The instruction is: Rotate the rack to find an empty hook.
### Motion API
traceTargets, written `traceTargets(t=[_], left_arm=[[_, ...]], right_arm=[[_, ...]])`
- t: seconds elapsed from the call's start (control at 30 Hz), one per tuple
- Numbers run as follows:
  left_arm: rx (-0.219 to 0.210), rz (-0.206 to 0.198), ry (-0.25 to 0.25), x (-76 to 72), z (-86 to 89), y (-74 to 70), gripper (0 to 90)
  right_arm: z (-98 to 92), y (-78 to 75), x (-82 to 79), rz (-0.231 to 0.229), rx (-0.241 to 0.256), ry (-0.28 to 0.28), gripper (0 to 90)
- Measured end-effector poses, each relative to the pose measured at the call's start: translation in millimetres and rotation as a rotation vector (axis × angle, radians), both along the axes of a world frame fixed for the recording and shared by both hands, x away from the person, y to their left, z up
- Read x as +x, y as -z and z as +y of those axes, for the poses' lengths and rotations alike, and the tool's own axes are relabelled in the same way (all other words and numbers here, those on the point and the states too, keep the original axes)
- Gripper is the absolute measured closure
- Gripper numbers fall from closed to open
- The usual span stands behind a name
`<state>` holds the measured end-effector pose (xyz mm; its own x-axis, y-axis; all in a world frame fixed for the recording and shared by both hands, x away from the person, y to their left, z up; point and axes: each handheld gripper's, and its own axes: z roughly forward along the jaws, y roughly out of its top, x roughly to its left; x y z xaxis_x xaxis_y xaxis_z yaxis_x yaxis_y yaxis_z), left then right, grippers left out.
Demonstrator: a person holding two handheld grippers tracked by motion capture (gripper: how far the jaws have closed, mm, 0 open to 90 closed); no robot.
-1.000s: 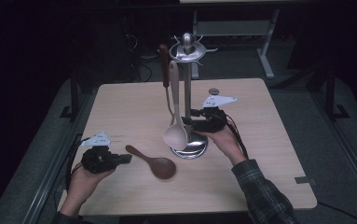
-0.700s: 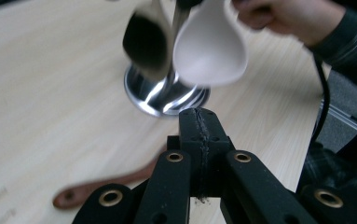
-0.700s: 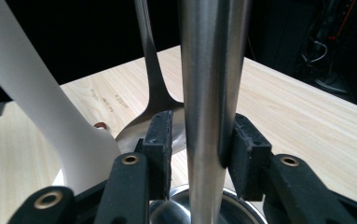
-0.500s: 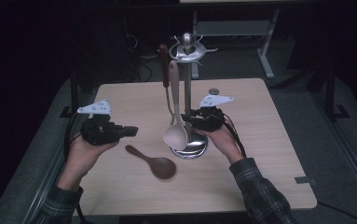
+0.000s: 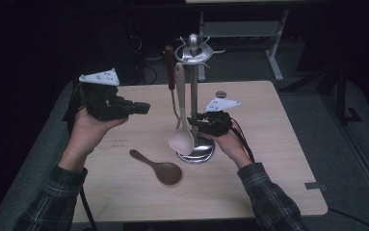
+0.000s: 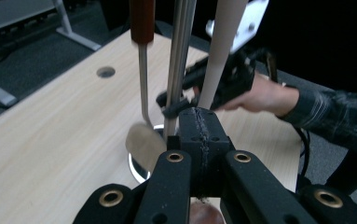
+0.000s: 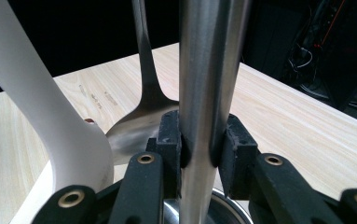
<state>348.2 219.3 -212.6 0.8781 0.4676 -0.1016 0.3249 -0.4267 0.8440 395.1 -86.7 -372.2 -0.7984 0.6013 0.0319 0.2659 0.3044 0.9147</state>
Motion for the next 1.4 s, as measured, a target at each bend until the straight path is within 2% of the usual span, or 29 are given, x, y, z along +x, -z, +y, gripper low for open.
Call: traceTargets(t=[0.13, 0.17, 0.27, 0.37, 0.4, 0.57, 0.7, 0.77, 0.87, 1.1, 1.4], left_arm=[[-0.017, -0.015, 0.006, 9.0, -6.7, -17.2, 90.0], [-0.017, -0.015, 0.006, 9.0, -6.7, -17.2, 90.0], [-0.031, -0.027, 0.014, 17.7, -14.4, -32.2, 90.0], [-0.034, -0.035, 0.016, 22.1, -19.3, -39.3, 90.0], [-0.032, -0.046, 0.021, 26.1, -23.8, -46.9, 90.0], [-0.043, -0.074, 0.029, 34.4, -34.7, -64.8, 90.0], [-0.046, -0.086, 0.028, 38.3, -44.2, -74.8, 90.0], [-0.039, -0.099, 0.024, 40.9, -48.2, -77.6, 90.0], [-0.033, -0.103, 0.006, 44.0, -52.2, -79.1, 90.0], [-0.033, -0.107, -0.002, 48.1, -55.1, -78.2, 90.0], [-0.023, -0.111, -0.03, 66.4, -62.1, -78.2, 90.0]], right_arm=[[-0.2, 0.0, 0.1, 0.002, 0.001, -0.003, 72.5], [-0.3, 0.0, 0.1, 0.002, 0.001, -0.003, 72.5], [-0.4, 0.1, 0.3, 0.002, 0.001, -0.005, 72.6], [-0.5, 0.0, 0.5, 0.001, -0.001, -0.008, 72.6], [-0.5, -0.1, 0.5, 0.0, -0.002, -0.008, 72.6], [-0.6, 0.1, 0.6, 0.0, -0.001, -0.01, 72.6], [-0.7, 0.1, 0.7, 0.0, -0.001, -0.01, 72.6], [-0.8, 0.2, 0.8, -0.003, -0.002, -0.01, 72.6], [-0.9, 0.2, 0.8, -0.005, -0.002, -0.011, 72.6], [-1.6, 0.4, 1.0, -0.01, -0.003, -0.015, 72.8], [-1.3, 0.5, 0.2, -0.004, 0.002, -0.011, 72.7]])
